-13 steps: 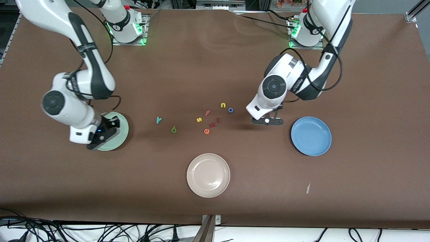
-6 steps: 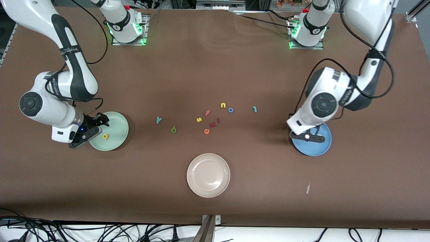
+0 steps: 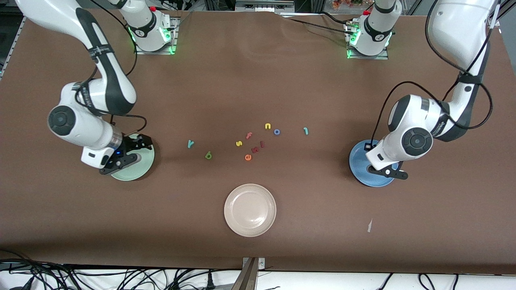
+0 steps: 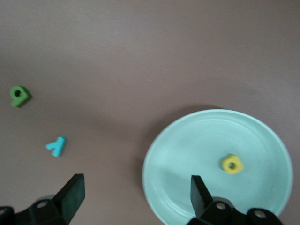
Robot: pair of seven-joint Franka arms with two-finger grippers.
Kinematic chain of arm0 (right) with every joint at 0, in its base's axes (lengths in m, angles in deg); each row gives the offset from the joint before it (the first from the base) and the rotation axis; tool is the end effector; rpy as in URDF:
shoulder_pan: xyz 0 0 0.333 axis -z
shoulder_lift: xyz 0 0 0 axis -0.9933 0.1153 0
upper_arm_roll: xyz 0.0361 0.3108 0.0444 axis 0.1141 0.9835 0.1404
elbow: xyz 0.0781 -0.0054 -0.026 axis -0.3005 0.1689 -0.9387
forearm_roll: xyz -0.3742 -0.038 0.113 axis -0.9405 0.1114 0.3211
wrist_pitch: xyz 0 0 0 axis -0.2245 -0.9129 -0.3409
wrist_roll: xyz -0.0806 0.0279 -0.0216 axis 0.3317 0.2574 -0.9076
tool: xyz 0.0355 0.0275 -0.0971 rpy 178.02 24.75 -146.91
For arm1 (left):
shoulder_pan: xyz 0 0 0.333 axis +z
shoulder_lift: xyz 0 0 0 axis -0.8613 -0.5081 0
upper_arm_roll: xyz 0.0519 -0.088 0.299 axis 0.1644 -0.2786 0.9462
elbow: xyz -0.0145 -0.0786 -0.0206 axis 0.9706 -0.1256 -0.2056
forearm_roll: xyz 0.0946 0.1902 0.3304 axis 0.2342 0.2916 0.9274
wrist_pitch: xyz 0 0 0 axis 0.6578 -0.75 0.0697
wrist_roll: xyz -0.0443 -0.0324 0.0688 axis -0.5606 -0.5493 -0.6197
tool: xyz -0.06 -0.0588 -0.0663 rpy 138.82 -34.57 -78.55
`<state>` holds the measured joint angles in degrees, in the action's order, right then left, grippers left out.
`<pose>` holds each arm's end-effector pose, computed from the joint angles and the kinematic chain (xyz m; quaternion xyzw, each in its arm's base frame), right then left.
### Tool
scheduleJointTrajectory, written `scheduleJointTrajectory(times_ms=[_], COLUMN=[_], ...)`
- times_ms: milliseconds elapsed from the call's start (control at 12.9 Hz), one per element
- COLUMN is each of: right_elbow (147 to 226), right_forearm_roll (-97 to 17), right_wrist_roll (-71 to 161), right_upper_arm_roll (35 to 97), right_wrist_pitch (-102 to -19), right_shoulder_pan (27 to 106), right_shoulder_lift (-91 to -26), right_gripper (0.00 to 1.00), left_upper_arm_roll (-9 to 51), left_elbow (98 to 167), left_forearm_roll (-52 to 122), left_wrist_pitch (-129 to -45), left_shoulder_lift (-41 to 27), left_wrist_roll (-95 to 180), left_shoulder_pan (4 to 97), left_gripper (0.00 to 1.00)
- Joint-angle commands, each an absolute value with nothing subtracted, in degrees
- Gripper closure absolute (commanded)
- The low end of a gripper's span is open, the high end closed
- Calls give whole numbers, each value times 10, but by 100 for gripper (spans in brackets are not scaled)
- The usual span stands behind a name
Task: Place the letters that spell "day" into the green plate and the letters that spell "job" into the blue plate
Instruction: 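Drop yellow a on the green plate while the left gripper drops b on blue, then grasp cyan y with the right gripper while the left gripper grasps cyan l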
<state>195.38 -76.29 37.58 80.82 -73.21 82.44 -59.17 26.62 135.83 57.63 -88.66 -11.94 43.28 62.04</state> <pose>0.6165 0.1066 0.2957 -0.9810 -0.1902 0.0206 0.0335 0.6226 -0.0914 0.2406 -0.9872 0.1011 0.1109 0.0535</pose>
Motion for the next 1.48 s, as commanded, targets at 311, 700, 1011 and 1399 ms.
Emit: scheduleJointTrajectory(times_ms=[311, 700, 1011, 1399], right_elbow=[1970, 2045, 2084, 2084], right_forearm_roll=[-755, -719, -713, -713], right_wrist_roll=[766, 845, 846, 851], right_upper_arm_roll=[790, 771, 769, 768], right_wrist_pitch=[-802, -893, -921, -933], right_shoulder_pan=[686, 679, 676, 650], right_shoulder_lift=[-565, -553, -556, -546], right_gripper=[0, 1, 2, 8], left_upper_arm_roll=[257, 208, 150, 121], left_elbow=[1354, 1348, 1355, 1359], left_forearm_roll=[585, 553, 509, 505], left_wrist_pitch=[-904, -838, -835, -858], left_shoulder_lift=[-146, -100, -93, -132], left_wrist_roll=[440, 421, 299, 100], left_shoulder_pan=[633, 631, 626, 568], left_gripper=[0, 0, 0, 0])
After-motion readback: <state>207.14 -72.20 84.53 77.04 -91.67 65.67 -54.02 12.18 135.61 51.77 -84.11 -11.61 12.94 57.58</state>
